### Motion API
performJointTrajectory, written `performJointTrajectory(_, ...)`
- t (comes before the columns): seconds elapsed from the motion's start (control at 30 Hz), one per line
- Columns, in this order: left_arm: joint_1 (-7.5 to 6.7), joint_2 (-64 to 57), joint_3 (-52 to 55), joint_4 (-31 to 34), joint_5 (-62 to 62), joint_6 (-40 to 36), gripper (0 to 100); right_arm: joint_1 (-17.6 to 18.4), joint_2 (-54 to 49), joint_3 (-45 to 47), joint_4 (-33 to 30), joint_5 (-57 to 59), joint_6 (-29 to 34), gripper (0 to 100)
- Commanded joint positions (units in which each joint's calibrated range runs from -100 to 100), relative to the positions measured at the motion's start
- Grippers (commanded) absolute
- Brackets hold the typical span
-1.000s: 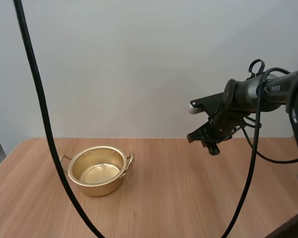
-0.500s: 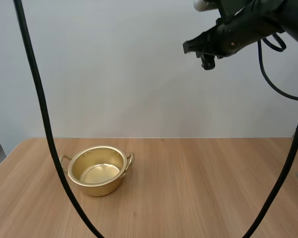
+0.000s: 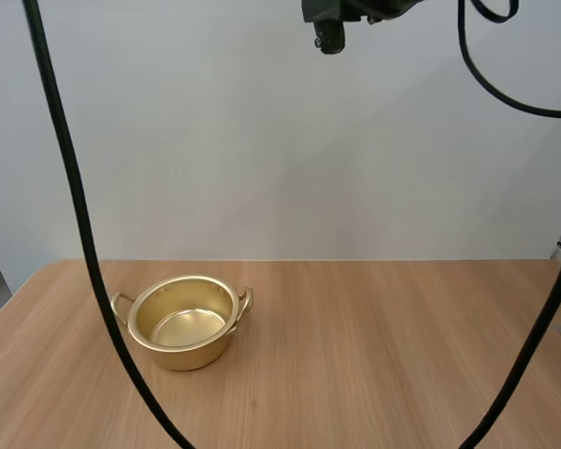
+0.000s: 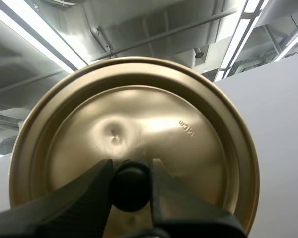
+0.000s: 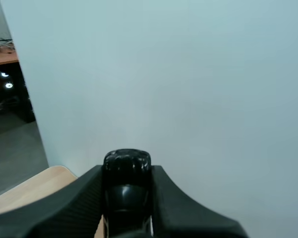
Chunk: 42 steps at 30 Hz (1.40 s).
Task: Open the pot, put the car inside, and close it
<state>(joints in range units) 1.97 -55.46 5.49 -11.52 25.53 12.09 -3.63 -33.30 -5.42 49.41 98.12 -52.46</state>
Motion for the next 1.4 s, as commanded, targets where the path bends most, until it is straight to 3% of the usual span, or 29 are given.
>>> performJointTrajectory(0.0, 0.72, 0.03, 0.03, -0.44, -0.38, 0.00, 0, 0.78, 1.56, 0.02, 10.48, 1.88, -0.23, 0)
performJointTrajectory(0.1, 1.81, 0.03, 0.03, -2.12, -0.73, -0.10, 0, 3.19, 4.72, 0.15, 9.12, 1.88, -0.23, 0)
performJointTrajectory(0.27, 2.16, 0.03, 0.03, -3.67, -0.73, 0.00, 0, 9.58, 10.10, 0.15, 1.90, 1.88, -0.31, 0)
performJointTrajectory(0.43, 2.19, 0.03, 0.03, -3.56, -0.73, 0.75, 0, 13.71, 15.21, 0.15, -5.84, 1.88, -0.53, 0)
performJointTrajectory(0.77, 2.19, -0.55, -5.64, -3.68, -5.04, 0.88, 0, 17.56, 27.35, 0.15, -8.21, 1.88, -2.62, 0)
performJointTrajectory(1.1, 2.19, -0.55, -10.35, -3.68, 0.02, 0.77, 0, 18.37, 37.64, 0.60, -9.00, 1.88, -3.79, 0)
performJointTrajectory(1.37, 2.19, -0.11, -10.35, -3.68, 1.96, 0.77, 0, 22.98, 40.45, 8.38, -13.76, 0.00, -5.88, 0)
